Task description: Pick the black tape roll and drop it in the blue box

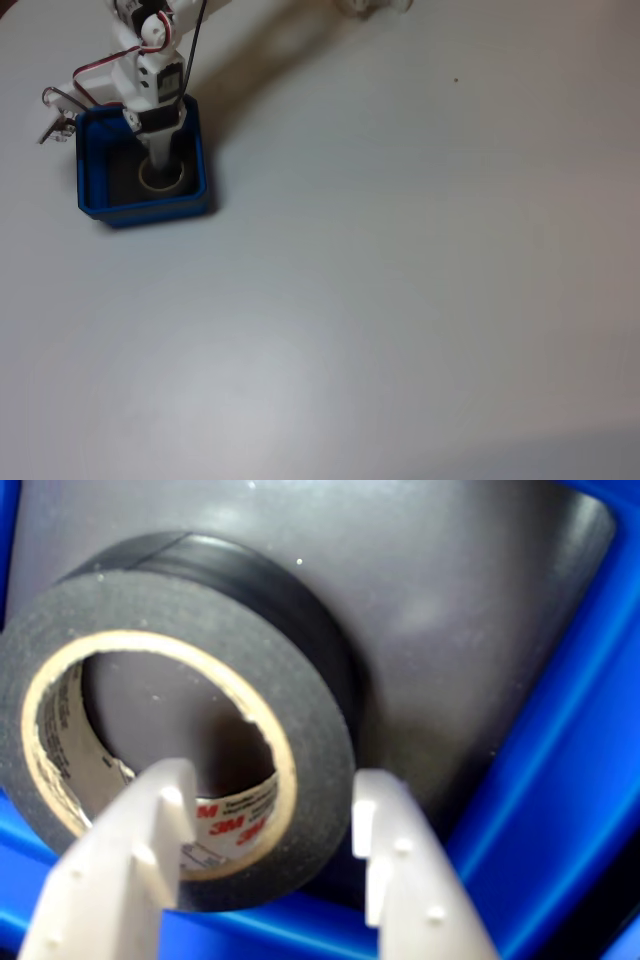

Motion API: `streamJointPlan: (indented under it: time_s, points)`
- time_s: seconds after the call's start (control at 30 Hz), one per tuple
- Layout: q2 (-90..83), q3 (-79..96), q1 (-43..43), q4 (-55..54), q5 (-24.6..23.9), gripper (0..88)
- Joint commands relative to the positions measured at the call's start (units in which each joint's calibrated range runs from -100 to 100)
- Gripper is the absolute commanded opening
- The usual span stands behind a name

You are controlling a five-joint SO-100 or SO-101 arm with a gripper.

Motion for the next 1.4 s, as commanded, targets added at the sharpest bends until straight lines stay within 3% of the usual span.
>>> streamJointPlan:
  time_s: [0.0, 0.73, 0.87, 1.37]
  points:
    - [-2.0, -4.0, -0.2, -1.2, 0.4, 1.6]
    - [-23.6, -4.0, -2.8, -0.5, 0.3, 1.3]
    - [-26.9, -3.8, -8.9, -0.9, 0.3, 1.4]
    - [-28.5, -3.4, -44.6, -0.9, 0.2, 1.5]
